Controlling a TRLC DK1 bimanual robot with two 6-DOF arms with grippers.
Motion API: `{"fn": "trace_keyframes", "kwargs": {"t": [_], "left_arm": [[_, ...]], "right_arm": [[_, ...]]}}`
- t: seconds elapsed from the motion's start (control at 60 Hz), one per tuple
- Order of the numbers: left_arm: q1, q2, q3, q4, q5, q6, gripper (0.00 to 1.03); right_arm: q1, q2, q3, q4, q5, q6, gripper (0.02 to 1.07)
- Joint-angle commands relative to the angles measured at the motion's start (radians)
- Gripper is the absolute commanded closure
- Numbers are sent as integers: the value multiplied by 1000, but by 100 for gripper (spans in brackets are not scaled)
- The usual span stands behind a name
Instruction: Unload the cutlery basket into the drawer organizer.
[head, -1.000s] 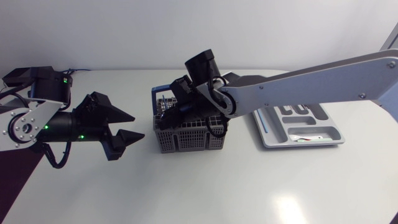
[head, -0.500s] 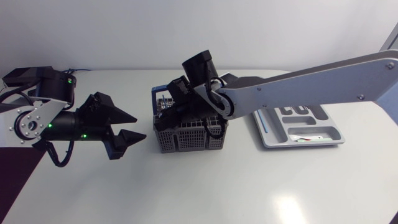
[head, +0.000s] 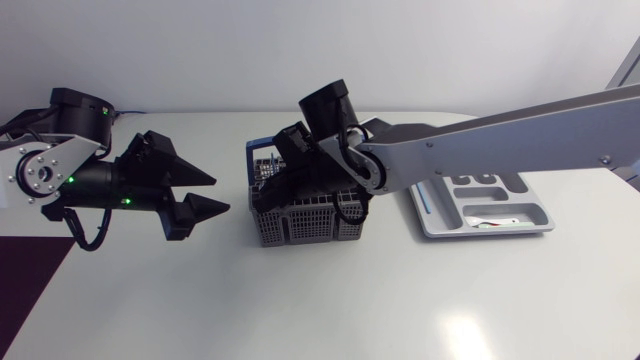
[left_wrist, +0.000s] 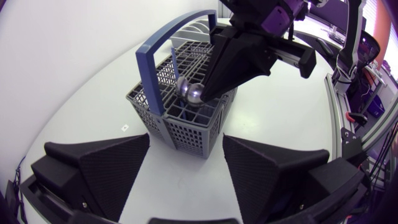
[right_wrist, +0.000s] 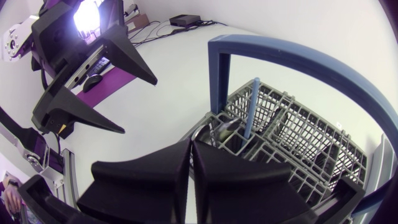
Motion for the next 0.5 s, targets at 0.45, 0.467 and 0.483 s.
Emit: {"fn": "trace_keyframes", "kwargs": {"t": [0.45,0.467,0.483], "left_arm": [[14,23,26,-24,16,35,5],[14,23,26,-24,16,35,5],[14,23,26,-24,16,35,5]], "right_arm": [[5,-134,-61,-34,-4,6,101],[5,-136,-61,-34,-6,6,101],[5,-139,-63,-34,-7,6,101]]}}
